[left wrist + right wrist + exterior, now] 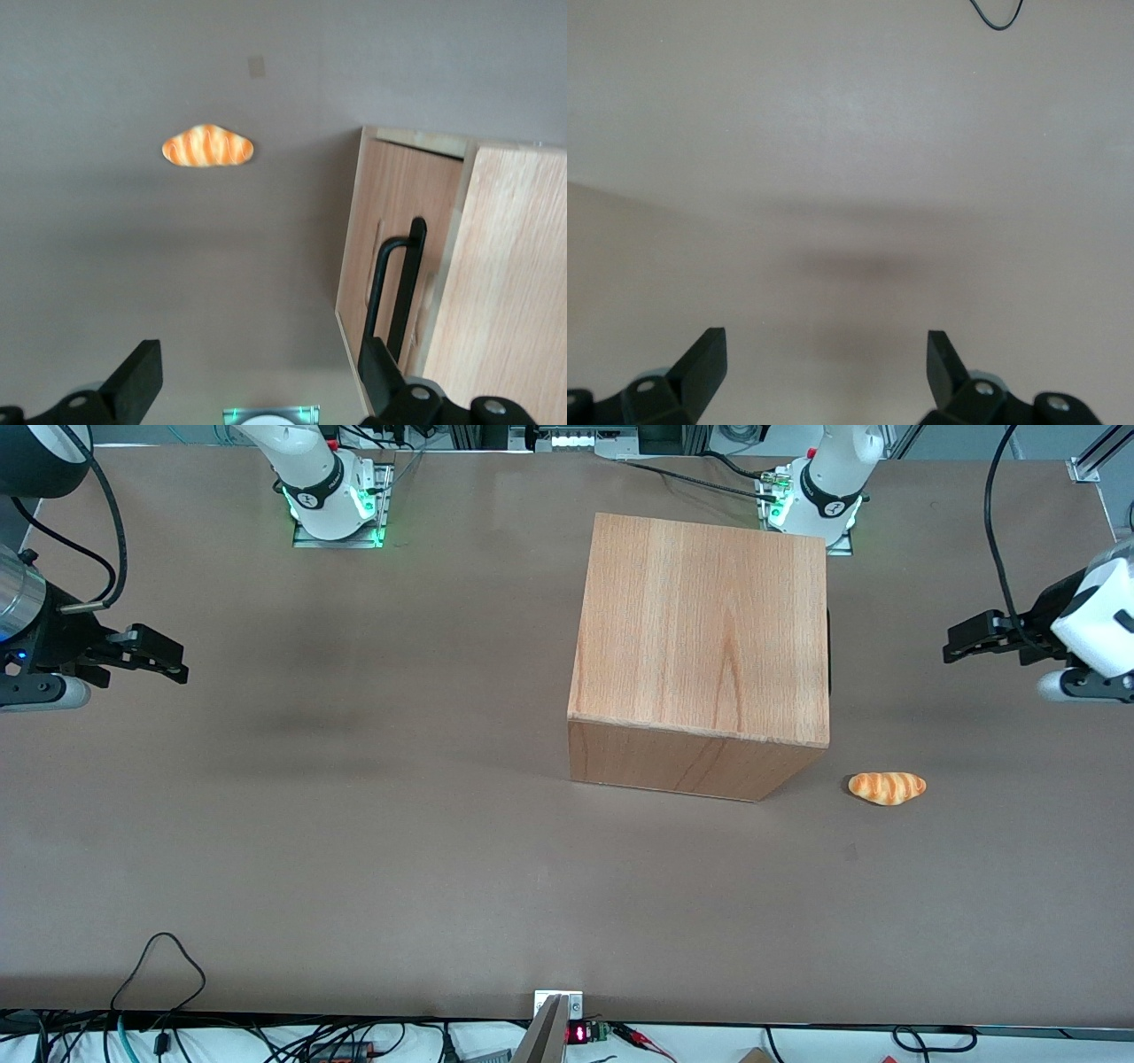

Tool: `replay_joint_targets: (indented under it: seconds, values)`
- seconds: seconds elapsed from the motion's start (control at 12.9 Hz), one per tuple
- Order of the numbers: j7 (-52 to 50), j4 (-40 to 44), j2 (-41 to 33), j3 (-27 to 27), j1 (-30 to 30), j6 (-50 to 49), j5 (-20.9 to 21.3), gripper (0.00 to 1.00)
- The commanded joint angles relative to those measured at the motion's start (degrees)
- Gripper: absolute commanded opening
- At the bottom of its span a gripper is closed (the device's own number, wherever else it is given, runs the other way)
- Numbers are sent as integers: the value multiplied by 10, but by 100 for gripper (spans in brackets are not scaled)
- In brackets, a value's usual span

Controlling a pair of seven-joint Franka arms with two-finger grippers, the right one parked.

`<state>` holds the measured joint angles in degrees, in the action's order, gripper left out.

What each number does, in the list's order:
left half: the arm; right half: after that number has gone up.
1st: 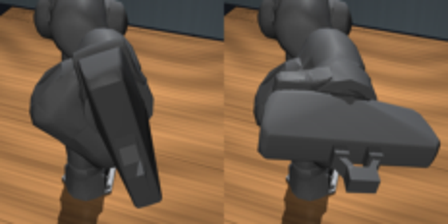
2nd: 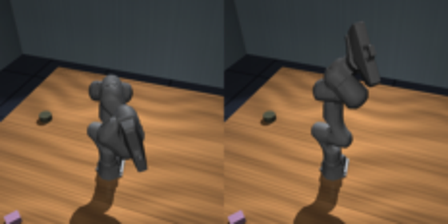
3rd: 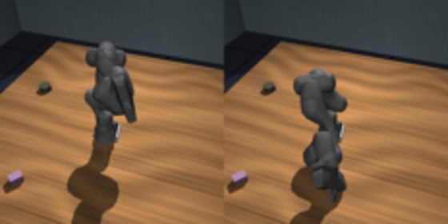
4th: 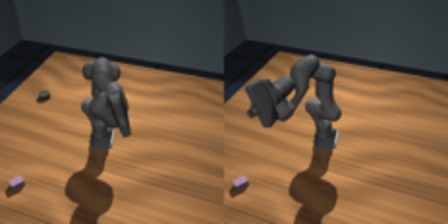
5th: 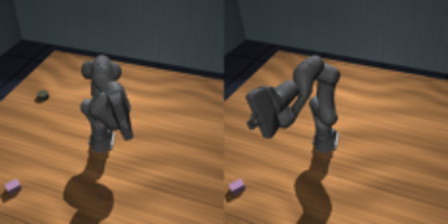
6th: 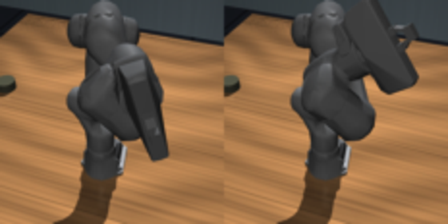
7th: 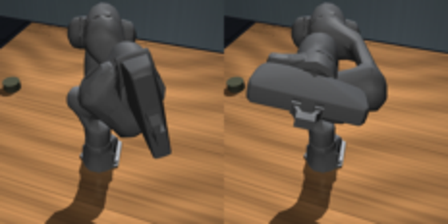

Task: Open top drawer with left arm
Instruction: 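Move the left gripper toward the black drawer handle on the wooden cabinet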

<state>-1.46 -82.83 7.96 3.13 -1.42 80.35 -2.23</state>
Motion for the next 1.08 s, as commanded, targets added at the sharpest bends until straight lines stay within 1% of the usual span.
replay_joint_targets:
  seconds: [0.0,0.23,0.39,0.54,0.85,1.0]
  values:
    - [-2,4,13,9,15,-26,-4,100]
    - [4,6,17,11,12,-32,-7,100]
    - [2,5,45,11,17,-42,-6,100]
    - [9,5,54,11,13,-63,-7,100]
    - [46,2,67,11,16,-64,-8,100]
    - [74,-14,68,11,13,-63,-11,100]
